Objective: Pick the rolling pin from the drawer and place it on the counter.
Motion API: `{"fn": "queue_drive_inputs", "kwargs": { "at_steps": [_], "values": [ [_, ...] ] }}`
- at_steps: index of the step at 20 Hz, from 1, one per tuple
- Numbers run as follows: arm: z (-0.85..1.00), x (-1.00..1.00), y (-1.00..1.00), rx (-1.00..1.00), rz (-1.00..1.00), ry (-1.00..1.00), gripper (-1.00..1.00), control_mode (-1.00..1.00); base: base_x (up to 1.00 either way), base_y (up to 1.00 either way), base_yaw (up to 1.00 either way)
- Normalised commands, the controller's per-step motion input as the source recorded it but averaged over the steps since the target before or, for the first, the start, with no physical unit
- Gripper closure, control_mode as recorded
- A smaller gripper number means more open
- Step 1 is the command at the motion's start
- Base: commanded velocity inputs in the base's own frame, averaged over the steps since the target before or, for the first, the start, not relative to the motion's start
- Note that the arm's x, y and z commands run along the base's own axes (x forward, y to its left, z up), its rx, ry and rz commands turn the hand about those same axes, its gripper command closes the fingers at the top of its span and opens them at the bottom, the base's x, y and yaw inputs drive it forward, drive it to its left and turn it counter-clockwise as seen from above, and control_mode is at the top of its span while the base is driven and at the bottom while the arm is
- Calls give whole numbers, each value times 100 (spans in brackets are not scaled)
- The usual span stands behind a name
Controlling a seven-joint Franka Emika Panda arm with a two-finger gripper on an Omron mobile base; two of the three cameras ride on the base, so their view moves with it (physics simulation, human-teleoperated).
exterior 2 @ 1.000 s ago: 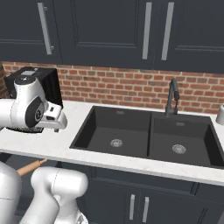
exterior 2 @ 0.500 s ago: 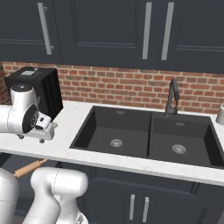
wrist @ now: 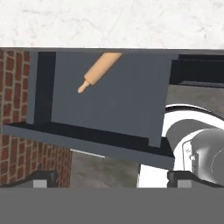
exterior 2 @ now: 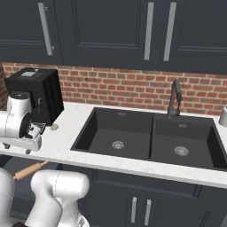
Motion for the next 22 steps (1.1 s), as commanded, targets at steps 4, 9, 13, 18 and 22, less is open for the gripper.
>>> {"fn": "queue_drive_inputs", "kwargs": {
  "at_steps": [4,9,13,18,22],
  "values": [
    [-47,-12,54,-4,1,0,-100,-100,0,0,0],
    [-54,0,47,-12,0,3,-100,-100,0,0,0],
    [-63,0,43,-14,0,5,-100,-100,0,0,0],
    [-65,5,47,-16,0,10,-100,-100,0,0,0],
    [-65,14,49,-15,0,10,-100,-100,0,0,0]
  ]
}}
